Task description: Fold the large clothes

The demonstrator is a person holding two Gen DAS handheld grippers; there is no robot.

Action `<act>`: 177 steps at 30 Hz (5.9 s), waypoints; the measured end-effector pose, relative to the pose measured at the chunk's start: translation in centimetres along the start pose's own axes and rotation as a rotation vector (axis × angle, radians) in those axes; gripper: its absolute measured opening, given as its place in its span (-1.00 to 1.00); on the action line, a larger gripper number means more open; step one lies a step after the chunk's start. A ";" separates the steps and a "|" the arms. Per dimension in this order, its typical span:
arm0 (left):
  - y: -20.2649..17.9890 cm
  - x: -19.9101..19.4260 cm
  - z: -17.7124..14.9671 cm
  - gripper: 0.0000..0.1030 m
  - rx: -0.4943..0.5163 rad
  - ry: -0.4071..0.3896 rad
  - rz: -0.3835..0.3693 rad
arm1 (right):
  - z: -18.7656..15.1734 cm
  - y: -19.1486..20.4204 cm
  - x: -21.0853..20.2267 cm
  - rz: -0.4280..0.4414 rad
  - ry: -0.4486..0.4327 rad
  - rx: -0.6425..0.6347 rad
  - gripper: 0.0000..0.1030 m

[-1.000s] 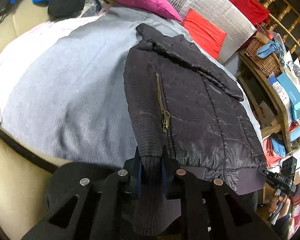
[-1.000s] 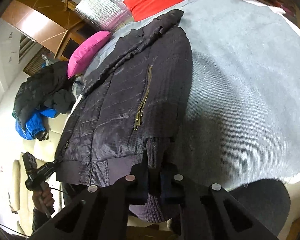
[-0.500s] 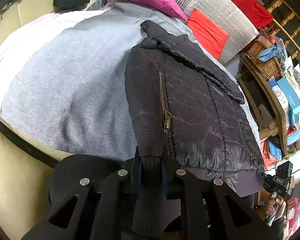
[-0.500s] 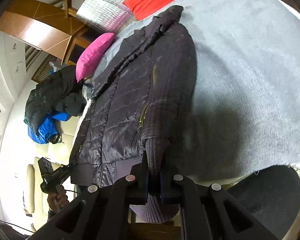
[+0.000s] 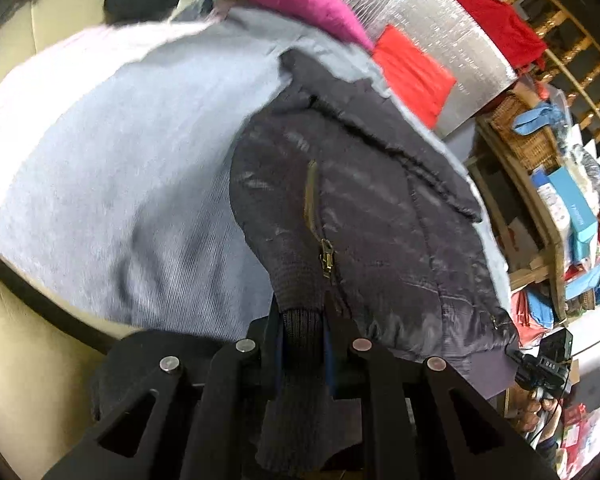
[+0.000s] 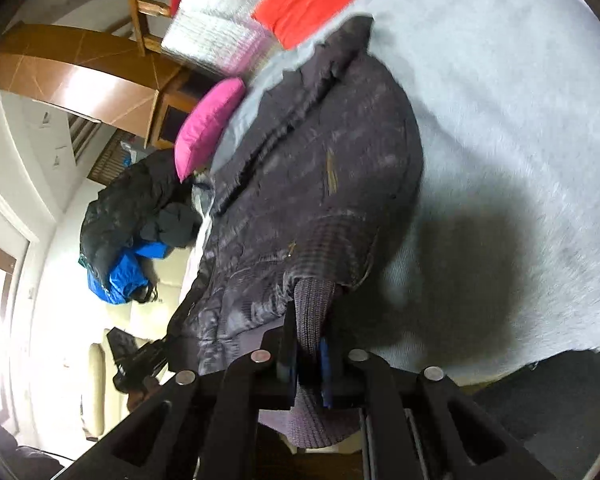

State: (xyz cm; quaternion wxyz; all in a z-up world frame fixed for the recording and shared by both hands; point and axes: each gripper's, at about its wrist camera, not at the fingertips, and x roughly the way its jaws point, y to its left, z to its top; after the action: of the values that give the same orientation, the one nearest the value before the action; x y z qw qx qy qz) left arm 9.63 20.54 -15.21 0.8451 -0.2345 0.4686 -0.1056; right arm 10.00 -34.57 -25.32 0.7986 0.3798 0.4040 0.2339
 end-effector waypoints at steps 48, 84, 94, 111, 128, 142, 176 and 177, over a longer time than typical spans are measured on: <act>-0.7 -0.8 2.1 -0.72 0.038 -0.029 -0.046 | 1.3 -0.5 0.5 0.039 0.013 0.033 -0.70; -7.7 18.1 34.2 -0.71 0.040 -0.212 0.050 | 35.9 5.3 12.1 0.110 -0.286 0.100 -0.69; -5.0 21.0 36.1 0.25 -0.052 -0.143 0.092 | 38.2 1.3 14.3 0.101 -0.305 0.233 0.79; -1.9 12.6 20.4 0.63 -0.077 -0.233 0.088 | 17.9 2.6 9.5 -0.039 -0.209 0.131 0.79; -2.6 17.0 20.7 -0.24 -0.110 -0.196 0.185 | 20.7 0.7 13.1 -0.060 -0.294 0.284 0.10; -0.4 14.2 19.5 0.48 -0.133 -0.152 0.184 | 20.2 1.1 11.7 -0.193 -0.216 0.159 0.48; -8.4 24.1 34.5 -0.78 0.376 -0.072 0.284 | 41.5 8.8 20.7 -0.519 -0.011 -0.521 -0.66; -7.9 24.0 34.9 -0.78 0.345 -0.081 0.282 | 41.5 9.7 19.8 -0.511 -0.045 -0.547 -0.66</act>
State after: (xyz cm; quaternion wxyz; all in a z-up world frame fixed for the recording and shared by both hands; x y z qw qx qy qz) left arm 52.24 14.51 -13.42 0.8971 -0.0228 0.4377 -0.0552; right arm 54.65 -32.61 -10.90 0.9119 0.0445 0.3906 0.1179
